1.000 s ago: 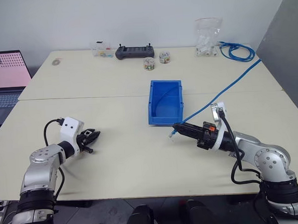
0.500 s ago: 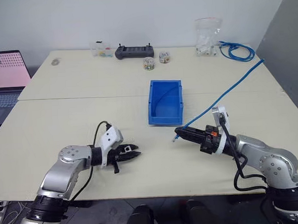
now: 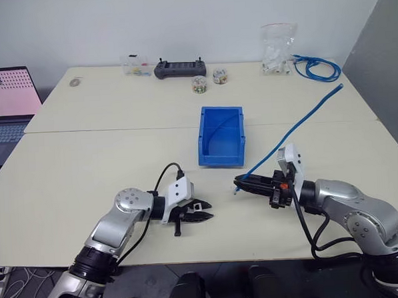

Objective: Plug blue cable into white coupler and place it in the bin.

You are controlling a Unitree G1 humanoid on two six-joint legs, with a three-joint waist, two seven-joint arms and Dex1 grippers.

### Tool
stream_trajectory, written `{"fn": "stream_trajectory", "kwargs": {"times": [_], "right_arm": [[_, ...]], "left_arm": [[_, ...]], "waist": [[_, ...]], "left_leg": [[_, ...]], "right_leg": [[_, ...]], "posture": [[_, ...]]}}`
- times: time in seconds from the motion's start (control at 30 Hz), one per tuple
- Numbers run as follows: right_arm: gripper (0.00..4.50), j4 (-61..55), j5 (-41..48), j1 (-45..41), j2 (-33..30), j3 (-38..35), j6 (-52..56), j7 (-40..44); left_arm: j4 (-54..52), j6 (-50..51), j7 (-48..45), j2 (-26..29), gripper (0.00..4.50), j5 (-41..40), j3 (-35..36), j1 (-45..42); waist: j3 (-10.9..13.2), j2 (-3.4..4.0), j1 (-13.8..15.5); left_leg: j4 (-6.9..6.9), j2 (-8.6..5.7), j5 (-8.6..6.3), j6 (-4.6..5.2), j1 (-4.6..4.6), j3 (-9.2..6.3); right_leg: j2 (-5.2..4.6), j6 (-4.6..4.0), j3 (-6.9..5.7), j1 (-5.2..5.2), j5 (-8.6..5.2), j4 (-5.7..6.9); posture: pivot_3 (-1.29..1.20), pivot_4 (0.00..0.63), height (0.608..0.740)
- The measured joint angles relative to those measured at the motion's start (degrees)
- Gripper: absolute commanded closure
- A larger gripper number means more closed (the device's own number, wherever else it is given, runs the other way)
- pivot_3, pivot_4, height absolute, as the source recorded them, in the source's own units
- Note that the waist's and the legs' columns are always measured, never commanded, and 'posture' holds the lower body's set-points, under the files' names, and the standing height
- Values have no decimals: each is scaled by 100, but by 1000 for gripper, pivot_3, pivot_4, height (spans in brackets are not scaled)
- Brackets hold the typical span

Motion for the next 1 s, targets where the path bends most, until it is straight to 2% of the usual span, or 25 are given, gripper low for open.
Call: {"fn": "stream_trajectory", "kwargs": {"times": [0.37, 0.4, 0.47, 0.7, 0.73, 1.0], "right_arm": [[4445, 0, -138, 70, 39, 86, -75, 100], [4445, 0, -141, 83, 42, 86, -75, 101], [4446, 0, -149, 101, 46, 86, -75, 104], [4446, 0, -155, 105, 51, 86, -74, 108], [4446, 0, -155, 105, 51, 86, -74, 108], [4446, -1, -156, 103, 57, 87, -69, 117]], "left_arm": [[115, -28, -97, -59, 3683, -6, -4, -43], [117, -1, -114, -62, 2980, -8, -4, -52], [121, 48, -176, -66, 2765, -8, -20, -63], [112, 22, -253, -96, 1176, -15, -46, -59], [111, 19, -253, -96, 1050, -15, -46, -58], [52, -54, -39, 57, 1046, -49, 212, 145]], "waist": [[0, 0, 3], [0, 0, 3], [0, 0, 1], [0, 0, 2], [0, 0, 2], [0, 0, -15]], "left_leg": [[2, -2, 0, 0, 1, -2], [2, -2, 0, 0, 1, -3], [2, -2, 0, 0, 2, -1], [3, -2, 0, 0, 9, -2], [3, -2, 0, 0, 9, -2], [2, 2, 0, 0, 14, -2]], "right_leg": [[-1, -1, 0, 3, 1, 0], [-1, -1, -1, 3, 1, 0], [0, -1, 0, 3, 1, 1], [0, 0, -1, 10, 0, 1], [0, 0, 0, 10, 0, 1], [1, 0, 0, 10, 1, 4]], "posture": [[0, 150, 740], [0, 150, 740], [0, 150, 740], [0, 150, 740], [0, 150, 740], [0, 150, 740]]}}
